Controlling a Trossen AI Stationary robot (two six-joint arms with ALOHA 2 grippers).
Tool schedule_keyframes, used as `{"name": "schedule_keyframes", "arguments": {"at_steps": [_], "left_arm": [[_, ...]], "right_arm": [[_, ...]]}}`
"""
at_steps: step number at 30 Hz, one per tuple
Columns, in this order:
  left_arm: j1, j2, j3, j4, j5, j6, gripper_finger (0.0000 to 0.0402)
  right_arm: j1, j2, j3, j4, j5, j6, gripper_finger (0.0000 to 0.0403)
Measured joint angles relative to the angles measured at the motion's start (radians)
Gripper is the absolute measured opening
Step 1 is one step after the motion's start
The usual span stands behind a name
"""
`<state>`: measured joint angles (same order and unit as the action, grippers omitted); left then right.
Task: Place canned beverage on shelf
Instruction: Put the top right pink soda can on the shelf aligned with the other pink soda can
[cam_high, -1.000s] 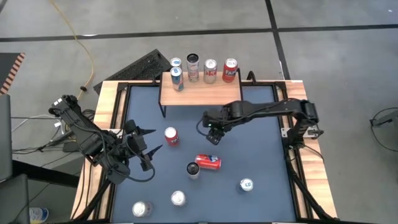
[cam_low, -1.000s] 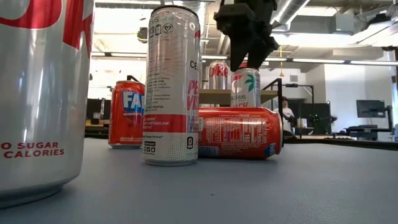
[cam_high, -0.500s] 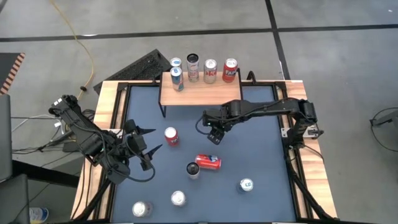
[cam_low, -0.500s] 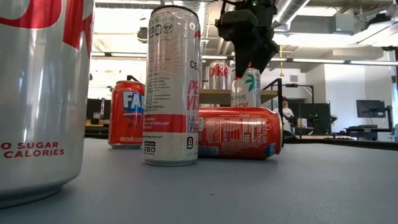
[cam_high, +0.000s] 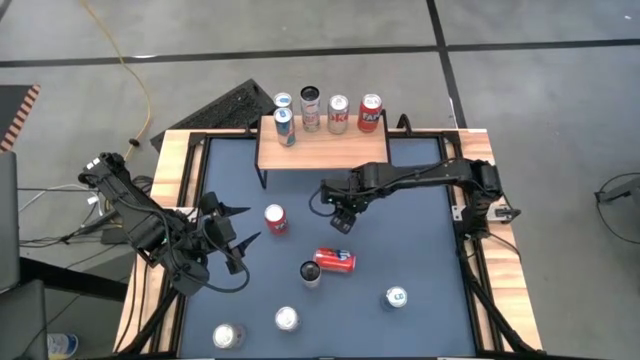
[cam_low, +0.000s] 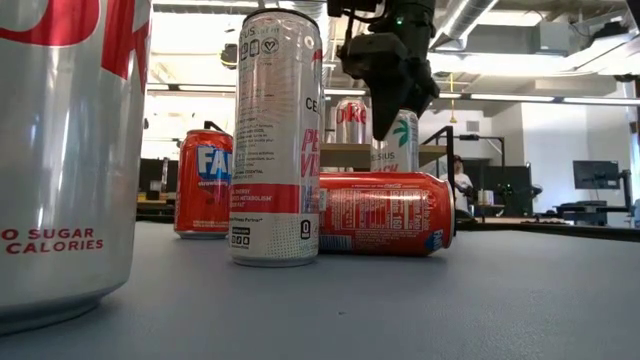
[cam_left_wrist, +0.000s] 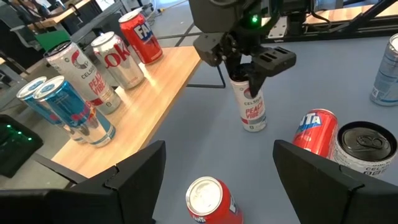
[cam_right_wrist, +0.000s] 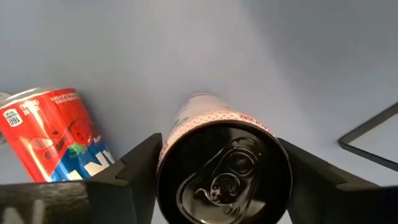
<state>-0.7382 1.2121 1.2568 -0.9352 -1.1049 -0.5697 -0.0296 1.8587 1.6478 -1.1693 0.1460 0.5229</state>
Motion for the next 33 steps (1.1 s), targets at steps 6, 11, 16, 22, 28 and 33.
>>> {"name": "schedule_keyframes", "arguments": {"at_steps": [6,11,16,22,28,33], "left_arm": [[0.000,0.000,0.000,0.000,-0.001,0.002,0.0288],[0.000,0.000,0.000,0.000,0.000,0.000,0.0288],[0.000,0.000,0.000,-0.001,0.000,0.000,0.0288],[0.000,0.000,0.000,-0.002,0.001,-0.001,0.0288],[0.000,0.000,0.000,-0.002,0.001,-0.003,0.0288],[0.000,0.000,0.000,-0.002,0.002,-0.003,0.0288]], "right_arm": [[0.004,0.005,0.003,-0.005,0.001,-0.017,0.0225],[0.009,0.002,0.002,-0.003,-0.009,-0.039,0.0214],[0.011,0.003,0.019,-0.043,-0.021,-0.102,0.0214],[0.015,0.005,0.105,-0.106,-0.029,-0.169,0.0214],[0.014,0.005,0.271,-0.171,-0.014,-0.297,0.0214],[-0.005,0.002,0.410,-0.190,-0.013,-0.481,0.0214]]}}
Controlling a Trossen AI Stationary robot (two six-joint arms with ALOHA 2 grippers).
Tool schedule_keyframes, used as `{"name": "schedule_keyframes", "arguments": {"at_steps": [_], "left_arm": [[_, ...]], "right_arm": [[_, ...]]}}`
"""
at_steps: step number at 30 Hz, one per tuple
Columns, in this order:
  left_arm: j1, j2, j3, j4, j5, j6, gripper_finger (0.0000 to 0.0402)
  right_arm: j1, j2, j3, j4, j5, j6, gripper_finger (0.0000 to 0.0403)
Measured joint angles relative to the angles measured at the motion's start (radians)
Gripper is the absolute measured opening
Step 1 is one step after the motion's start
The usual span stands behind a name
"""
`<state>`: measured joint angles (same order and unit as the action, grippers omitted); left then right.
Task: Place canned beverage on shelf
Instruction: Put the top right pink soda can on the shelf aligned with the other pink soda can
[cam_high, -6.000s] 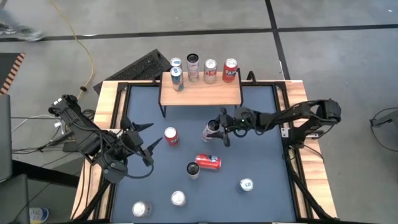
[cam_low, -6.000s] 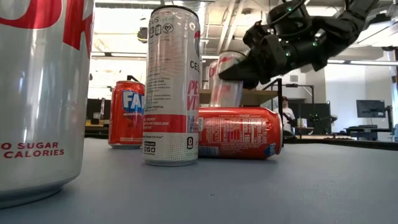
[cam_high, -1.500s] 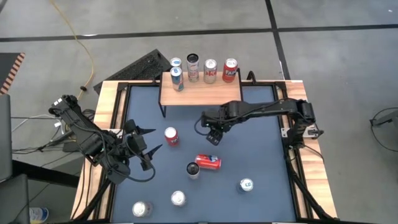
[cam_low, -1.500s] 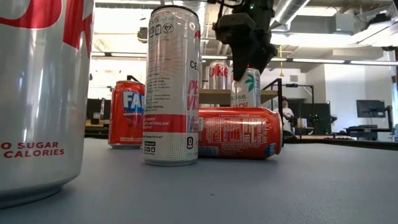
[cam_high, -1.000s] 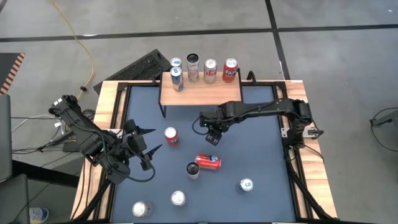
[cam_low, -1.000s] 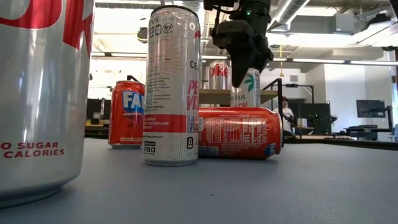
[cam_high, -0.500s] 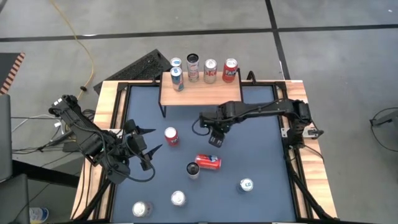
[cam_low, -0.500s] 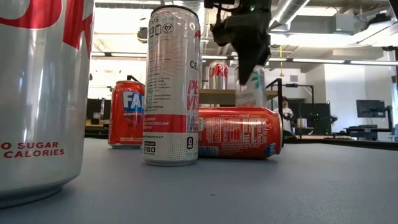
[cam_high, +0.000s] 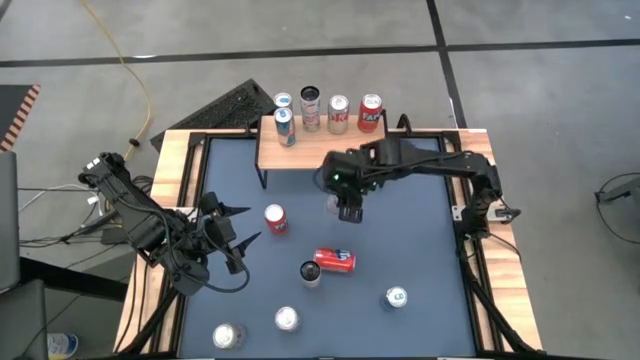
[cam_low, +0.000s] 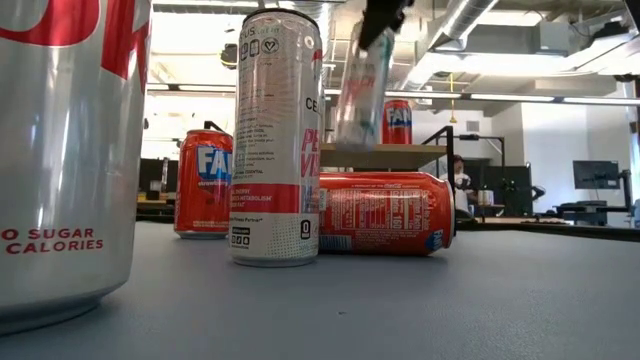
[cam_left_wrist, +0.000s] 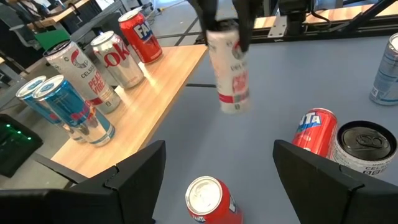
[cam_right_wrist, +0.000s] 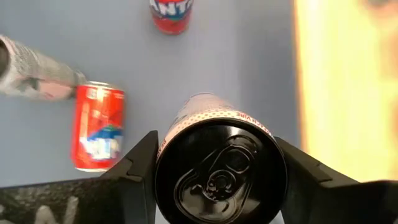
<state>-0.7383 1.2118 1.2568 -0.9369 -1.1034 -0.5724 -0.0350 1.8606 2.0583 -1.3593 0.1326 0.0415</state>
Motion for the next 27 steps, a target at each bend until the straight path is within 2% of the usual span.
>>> {"name": "schedule_keyframes", "arguments": {"at_steps": [4,9,17,27], "left_arm": [[0.000,0.000,0.000,0.000,0.000,0.002,0.0288],[0.000,0.000,0.000,0.000,0.000,0.003,0.0288],[0.000,0.000,0.000,0.000,0.000,0.003,0.0288],[0.000,0.000,0.000,0.000,-0.031,0.003,0.0288]], "right_arm": [[-0.020,0.000,0.089,-0.015,0.002,-0.177,0.0213],[-0.076,0.000,0.158,-0.024,-0.003,-0.274,0.0213],[-0.197,0.000,0.164,0.008,0.003,-0.398,0.0213],[-0.276,0.000,0.164,-0.019,-0.015,-0.484,0.0213]]}}
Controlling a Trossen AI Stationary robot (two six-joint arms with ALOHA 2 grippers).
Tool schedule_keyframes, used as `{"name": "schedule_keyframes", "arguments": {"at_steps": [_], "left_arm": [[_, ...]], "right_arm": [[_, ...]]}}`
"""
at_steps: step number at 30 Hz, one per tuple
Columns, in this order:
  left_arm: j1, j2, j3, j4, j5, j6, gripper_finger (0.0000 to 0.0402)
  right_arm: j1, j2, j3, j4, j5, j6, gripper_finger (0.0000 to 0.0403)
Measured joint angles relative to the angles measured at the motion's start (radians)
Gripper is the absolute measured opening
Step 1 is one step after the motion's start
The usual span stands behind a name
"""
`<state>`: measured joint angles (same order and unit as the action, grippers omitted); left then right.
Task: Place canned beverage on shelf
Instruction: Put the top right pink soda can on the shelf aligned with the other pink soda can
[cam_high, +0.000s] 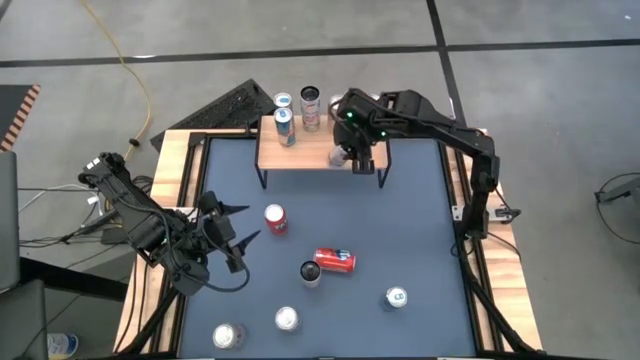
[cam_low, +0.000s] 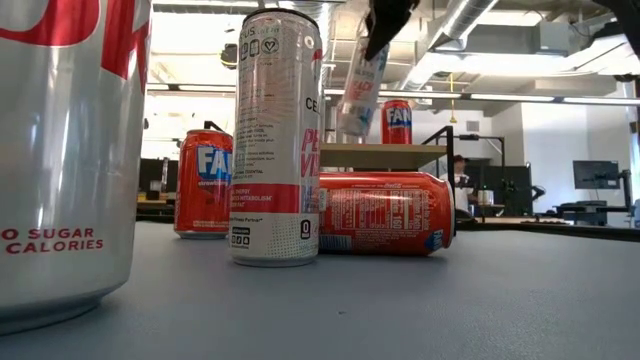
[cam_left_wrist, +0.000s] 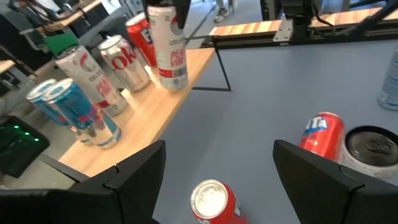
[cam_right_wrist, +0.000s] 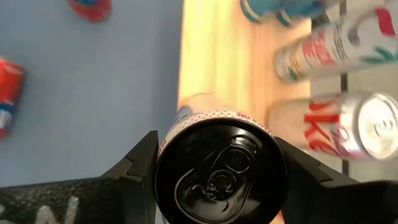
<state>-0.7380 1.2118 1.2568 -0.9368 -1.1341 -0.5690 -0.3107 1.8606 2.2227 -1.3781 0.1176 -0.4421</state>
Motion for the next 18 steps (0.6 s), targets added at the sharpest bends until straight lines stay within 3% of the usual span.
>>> {"name": "schedule_keyframes", "arguments": {"at_steps": [18], "left_arm": [[0.101,0.000,0.000,0.000,0.010,0.020,0.0288]], "right_arm": [[-0.111,0.010,0.001,-0.071,-0.015,-0.065,0.0213]]}}
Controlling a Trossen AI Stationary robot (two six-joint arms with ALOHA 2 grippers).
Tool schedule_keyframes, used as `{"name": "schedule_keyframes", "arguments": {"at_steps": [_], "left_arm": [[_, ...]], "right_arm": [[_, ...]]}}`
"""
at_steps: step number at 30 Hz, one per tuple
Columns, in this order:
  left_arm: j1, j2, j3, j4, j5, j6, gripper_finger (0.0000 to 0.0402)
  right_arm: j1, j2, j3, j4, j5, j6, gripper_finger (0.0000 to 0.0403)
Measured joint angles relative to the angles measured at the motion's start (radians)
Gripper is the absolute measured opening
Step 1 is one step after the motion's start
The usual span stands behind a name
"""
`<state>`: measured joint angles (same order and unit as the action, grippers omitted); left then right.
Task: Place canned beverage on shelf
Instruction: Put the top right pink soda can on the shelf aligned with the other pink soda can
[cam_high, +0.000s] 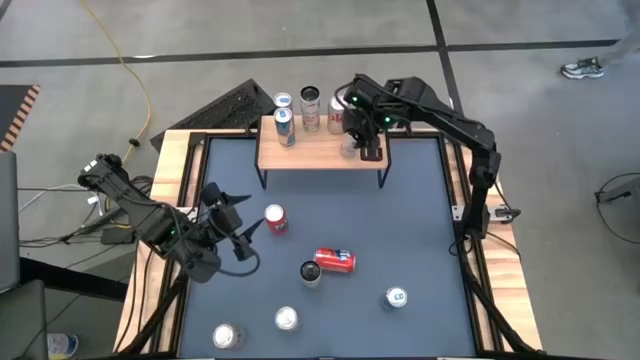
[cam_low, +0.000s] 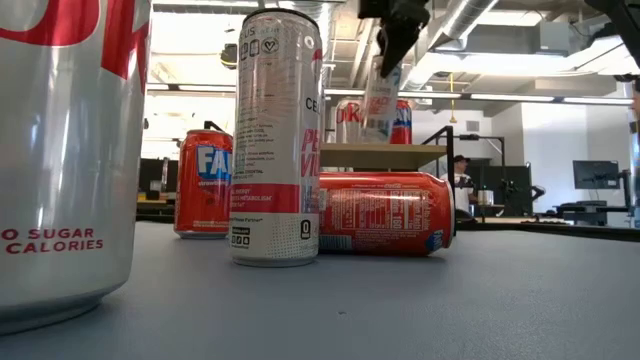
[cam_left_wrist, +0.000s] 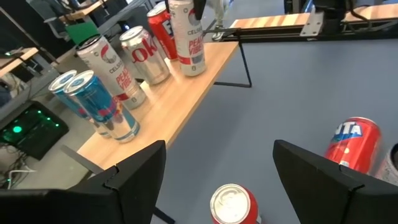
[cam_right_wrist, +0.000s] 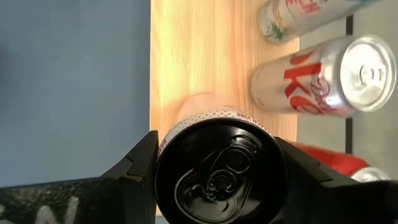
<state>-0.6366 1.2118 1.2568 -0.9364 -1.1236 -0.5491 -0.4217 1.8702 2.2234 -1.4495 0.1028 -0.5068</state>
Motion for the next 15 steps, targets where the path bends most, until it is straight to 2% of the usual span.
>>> {"name": "schedule_keyframes", "arguments": {"at_steps": [4,10,15], "left_arm": [[0.016,0.000,0.000,0.000,0.002,0.003,0.0288],[0.035,0.000,0.000,0.000,0.028,0.004,0.0288],[0.036,0.000,0.000,0.000,0.028,0.004,0.0288]], "right_arm": [[-0.019,0.000,0.001,-0.014,-0.016,0.001,0.0215],[-0.020,0.000,0.001,-0.011,-0.019,0.009,0.0256],[-0.019,0.000,0.001,0.002,0.001,0.009,0.0261]]}}
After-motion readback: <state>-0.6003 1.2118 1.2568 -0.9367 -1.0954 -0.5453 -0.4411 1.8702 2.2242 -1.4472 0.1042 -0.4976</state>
